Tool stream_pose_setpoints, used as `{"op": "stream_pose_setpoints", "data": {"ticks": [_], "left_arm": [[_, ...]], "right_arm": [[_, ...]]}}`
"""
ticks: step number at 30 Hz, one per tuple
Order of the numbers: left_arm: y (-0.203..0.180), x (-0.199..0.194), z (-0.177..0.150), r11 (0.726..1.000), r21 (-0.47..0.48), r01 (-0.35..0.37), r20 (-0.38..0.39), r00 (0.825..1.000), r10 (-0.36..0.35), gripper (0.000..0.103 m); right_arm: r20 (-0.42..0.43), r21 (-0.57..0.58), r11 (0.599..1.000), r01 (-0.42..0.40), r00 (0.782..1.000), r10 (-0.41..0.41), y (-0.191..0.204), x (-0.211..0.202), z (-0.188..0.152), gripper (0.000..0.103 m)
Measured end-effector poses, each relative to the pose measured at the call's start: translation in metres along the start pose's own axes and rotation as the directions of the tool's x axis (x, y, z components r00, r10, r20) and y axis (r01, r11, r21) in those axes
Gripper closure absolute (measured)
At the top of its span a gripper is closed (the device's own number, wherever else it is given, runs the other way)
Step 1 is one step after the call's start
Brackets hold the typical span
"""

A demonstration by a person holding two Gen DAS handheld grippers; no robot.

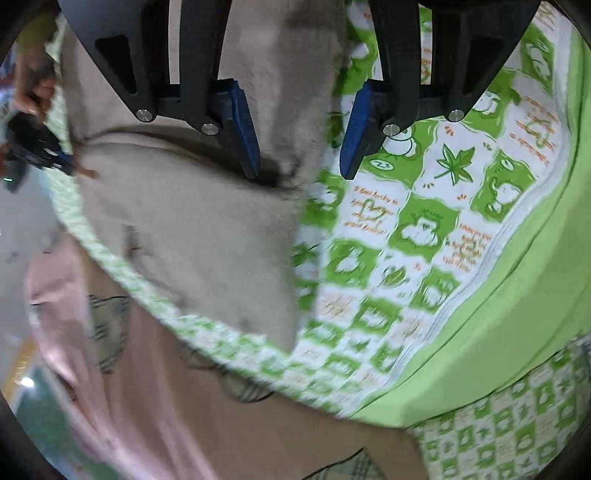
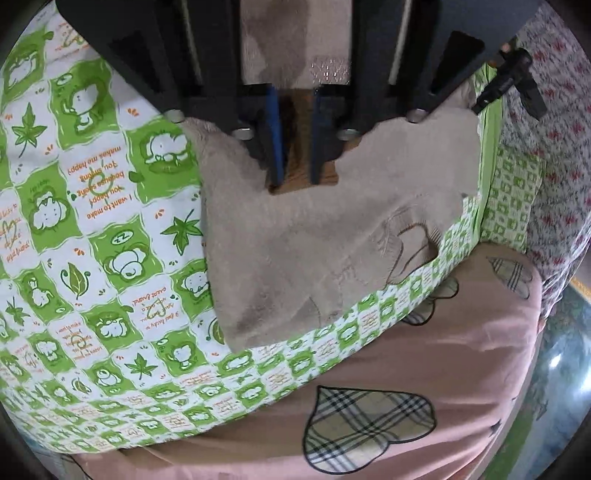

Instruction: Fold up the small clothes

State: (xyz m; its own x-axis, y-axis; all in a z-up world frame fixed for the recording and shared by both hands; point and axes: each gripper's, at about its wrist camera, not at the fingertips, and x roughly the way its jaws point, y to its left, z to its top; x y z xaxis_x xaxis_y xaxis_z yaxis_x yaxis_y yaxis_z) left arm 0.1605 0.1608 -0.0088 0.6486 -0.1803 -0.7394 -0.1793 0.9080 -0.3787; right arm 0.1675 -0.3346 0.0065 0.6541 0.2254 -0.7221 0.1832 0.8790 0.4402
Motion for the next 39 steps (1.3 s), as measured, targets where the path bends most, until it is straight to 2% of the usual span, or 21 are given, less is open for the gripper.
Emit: {"op": "stream_pose_setpoints", "data": {"ticks": [2,3,4,9,10,12,13,14,15,17,19,22,24,27,29,32,34,35,36,37,39], "left_arm": [[0.000,-0.011,0.010,0.999,0.011,0.043,0.033,0.999,-0.043,0.055],[-0.001,-0.011,0.019,0.999,0.014,0.051,0.037,0.998,-0.052,0.048],[-0.004,-0.006,0.027,0.998,0.017,0.053,0.027,0.998,-0.054,0.043],[-0.016,0.060,0.067,0.999,0.037,0.026,-0.085,0.996,-0.023,0.042],[-0.016,0.075,0.074,0.999,0.030,0.024,-0.109,0.994,-0.021,0.042],[-0.015,0.098,0.081,0.999,0.024,0.042,-0.138,0.990,-0.038,0.048],[-0.018,0.102,0.082,0.998,0.036,0.050,-0.129,0.991,-0.045,0.075],[-0.019,0.104,0.084,0.997,0.049,0.058,-0.120,0.991,-0.052,0.088],[-0.021,0.101,0.084,0.997,0.049,0.063,-0.102,0.993,-0.058,0.092],[-0.022,0.084,0.084,0.996,0.059,0.063,0.000,0.998,-0.063,0.093],[-0.020,0.081,0.082,0.998,0.056,0.039,0.047,0.998,-0.041,0.094],[-0.016,0.097,0.083,0.999,0.035,-0.036,0.035,0.999,0.035,0.095],[-0.009,0.102,0.083,0.999,0.004,-0.039,0.036,0.999,0.038,0.095],[-0.007,0.099,0.084,0.999,0.003,-0.040,0.046,0.998,0.040,0.094],[-0.007,0.100,0.084,0.999,0.011,-0.046,0.039,0.998,0.045,0.094],[-0.009,0.101,0.083,0.998,0.022,-0.065,0.035,0.997,0.064,0.094],[-0.011,0.102,0.083,0.997,0.029,-0.076,0.031,0.997,0.075,0.094],[-0.011,0.102,0.083,0.996,0.031,-0.080,0.025,0.997,0.079,0.093],[-0.010,0.103,0.083,0.996,0.029,-0.083,0.021,0.996,0.083,0.092],[-0.010,0.101,0.083,0.996,0.027,-0.085,0.016,0.996,0.085,0.091],[-0.011,0.093,0.082,0.994,0.034,-0.102,0.009,0.995,0.102,0.089]], "right_arm": [[0.012,-0.019,0.999,-0.029,1.000,0.029,0.002,-0.003,-0.002,0.050],[0.018,-0.032,0.998,-0.046,0.999,0.047,0.004,-0.004,-0.003,0.045],[0.018,-0.041,0.998,-0.050,0.999,0.051,0.005,-0.004,-0.005,0.045],[-0.012,-0.063,0.998,-0.001,1.000,0.000,0.011,0.009,-0.011,0.046],[-0.013,-0.069,0.998,-0.003,1.000,0.002,0.012,0.010,-0.011,0.048],[-0.035,-0.092,0.996,0.000,0.999,-0.003,0.015,0.014,-0.010,0.088],[-0.054,-0.107,0.994,0.001,0.999,-0.007,0.018,0.017,-0.010,0.097],[-0.054,-0.121,0.993,-0.002,0.999,-0.005,0.021,0.016,-0.009,0.097],[-0.030,-0.147,0.989,-0.013,1.000,0.009,0.028,0.010,-0.007,0.097],[0.039,-0.178,0.983,-0.051,0.998,0.058,0.036,-0.007,-0.003,0.097],[0.061,-0.167,0.986,-0.005,0.998,0.015,0.039,-0.008,0.006,0.097],[-0.017,-0.095,0.993,0.066,0.998,-0.068,0.024,0.022,0.015,0.097],[-0.067,-0.030,0.995,0.099,0.993,-0.101,0.013,0.037,0.015,0.096],[-0.019,-0.016,0.995,0.103,0.994,-0.103,0.016,0.022,0.007,0.094],[0.060,-0.060,0.990,0.130,0.990,-0.126,0.027,0.005,-0.002,0.094],[0.101,-0.141,0.985,0.095,0.992,-0.081,0.043,-0.001,-0.005,0.094],[0.030,-0.205,0.978,0.040,0.999,-0.034,0.055,0.013,-0.006,0.094],[-0.014,-0.213,0.976,0.042,0.999,-0.046,0.056,0.022,-0.005,0.092],[-0.087,-0.214,0.972,0.101,0.989,-0.122,0.053,0.040,-0.005,0.089],[-0.107,-0.198,0.968,0.153,0.978,-0.177,0.045,0.048,-0.006,0.089],[-0.092,-0.120,0.986,0.117,0.987,-0.129,0.034,0.041,-0.006,0.090]]}}
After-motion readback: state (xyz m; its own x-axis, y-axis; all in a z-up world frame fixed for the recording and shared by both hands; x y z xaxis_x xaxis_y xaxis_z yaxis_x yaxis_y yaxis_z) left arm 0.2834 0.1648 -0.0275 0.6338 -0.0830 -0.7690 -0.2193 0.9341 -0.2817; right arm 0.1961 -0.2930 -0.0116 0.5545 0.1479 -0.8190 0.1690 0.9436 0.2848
